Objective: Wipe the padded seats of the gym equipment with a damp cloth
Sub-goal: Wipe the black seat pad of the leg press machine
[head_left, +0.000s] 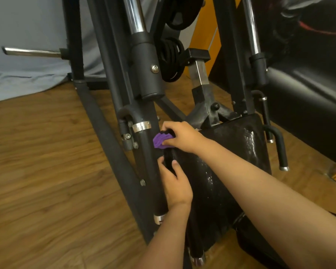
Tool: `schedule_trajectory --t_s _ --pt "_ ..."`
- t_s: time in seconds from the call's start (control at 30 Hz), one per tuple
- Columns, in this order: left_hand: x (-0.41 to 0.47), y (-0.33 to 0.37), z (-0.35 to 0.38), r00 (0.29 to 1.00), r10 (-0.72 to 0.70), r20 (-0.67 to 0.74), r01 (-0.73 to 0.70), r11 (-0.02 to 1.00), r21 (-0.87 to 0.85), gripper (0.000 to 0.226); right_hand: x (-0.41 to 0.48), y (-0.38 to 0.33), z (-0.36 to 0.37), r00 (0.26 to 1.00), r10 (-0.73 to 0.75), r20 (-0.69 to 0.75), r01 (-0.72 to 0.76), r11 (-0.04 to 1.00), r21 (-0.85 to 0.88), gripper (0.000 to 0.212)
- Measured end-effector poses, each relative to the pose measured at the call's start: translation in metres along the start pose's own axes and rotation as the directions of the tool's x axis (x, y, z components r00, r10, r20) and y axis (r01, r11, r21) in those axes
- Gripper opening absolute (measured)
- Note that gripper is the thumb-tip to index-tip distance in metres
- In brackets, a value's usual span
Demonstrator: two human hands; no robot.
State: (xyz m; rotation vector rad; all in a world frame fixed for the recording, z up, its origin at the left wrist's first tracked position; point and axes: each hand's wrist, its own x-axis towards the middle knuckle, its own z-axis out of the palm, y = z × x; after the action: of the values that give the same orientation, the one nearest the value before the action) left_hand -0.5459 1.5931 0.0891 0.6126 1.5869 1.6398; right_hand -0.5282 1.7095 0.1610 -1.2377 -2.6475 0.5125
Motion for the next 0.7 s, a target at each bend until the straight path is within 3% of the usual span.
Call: schedule_trajectory --t_s 0.13,0.5,0.7 --pt "0.003 -0.008 0.003 1.0 -0.003 -0.021 0.003 1.0 0.016 0.044 -0.005 -0.004 0.0 0.989 -0.093 0.116 0.106 0.989 -0.106 0.021" --pt "0.0 -0.006 0.004 0.997 -0.014 -0.08 0.016 0.999 0.029 0.058 -0.025 -0.004 0.013 0.976 -0.168 0.138 0.192 0.964 -0.182 0.023" --pt "-0.001 -0.004 0.005 0.998 -0.024 -0.062 0.028 0.998 0.052 0.047 -0.025 0.005 0.006 0.99 -0.138 -0.034 0.135 0.987 -0.082 0.02"
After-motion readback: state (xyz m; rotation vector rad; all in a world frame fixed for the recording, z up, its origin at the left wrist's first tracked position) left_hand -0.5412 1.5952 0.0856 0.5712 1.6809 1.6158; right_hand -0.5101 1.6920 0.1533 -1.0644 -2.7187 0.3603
